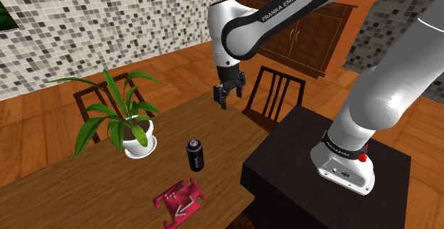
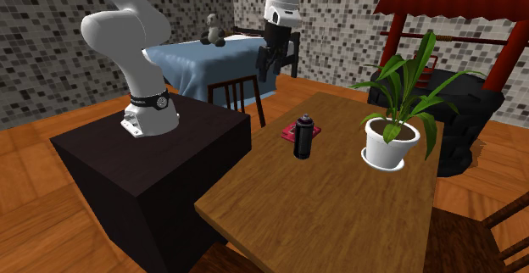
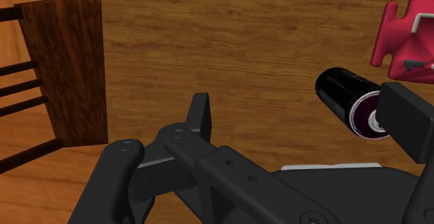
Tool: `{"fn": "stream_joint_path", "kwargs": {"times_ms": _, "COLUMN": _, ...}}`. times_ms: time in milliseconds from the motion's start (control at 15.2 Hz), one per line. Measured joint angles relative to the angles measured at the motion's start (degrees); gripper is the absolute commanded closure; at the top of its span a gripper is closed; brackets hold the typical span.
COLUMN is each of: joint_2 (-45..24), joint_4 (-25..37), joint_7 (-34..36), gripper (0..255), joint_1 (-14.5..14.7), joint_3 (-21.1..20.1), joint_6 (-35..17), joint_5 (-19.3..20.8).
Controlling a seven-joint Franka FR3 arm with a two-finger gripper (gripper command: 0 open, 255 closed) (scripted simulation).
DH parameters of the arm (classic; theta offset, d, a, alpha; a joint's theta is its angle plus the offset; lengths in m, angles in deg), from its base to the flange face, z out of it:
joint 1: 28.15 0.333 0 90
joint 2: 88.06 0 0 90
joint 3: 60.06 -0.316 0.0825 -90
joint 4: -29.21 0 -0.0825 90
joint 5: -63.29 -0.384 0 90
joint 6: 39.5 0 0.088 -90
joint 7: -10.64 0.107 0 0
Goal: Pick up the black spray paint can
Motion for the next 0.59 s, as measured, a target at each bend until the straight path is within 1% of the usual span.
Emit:
{"fn": "stream_joint_path", "kwargs": {"times_ms": 66, "joint_2": -2.58, "joint_4": 0.58, "joint_7": 1.23, "gripper": 0, "joint_1": 0.07, "joint_3": -0.53, "joint_6": -1.72, "joint_5": 0.24}}
{"fn": "stream_joint_path", "kwargs": {"times_ms": 330, "joint_2": -11.75, "joint_4": 4.53, "joint_7": 6.48, "gripper": 0, "joint_1": 0.91, "joint_3": -2.14, "joint_6": -5.96, "joint_5": 1.51}}
{"fn": "stream_joint_path", "kwargs": {"times_ms": 594, "joint_2": -21.51, "joint_4": 10.08, "joint_7": 12.37, "gripper": 0, "joint_1": 2.86, "joint_3": -2.99, "joint_6": -9.19, "joint_5": 3.53}}
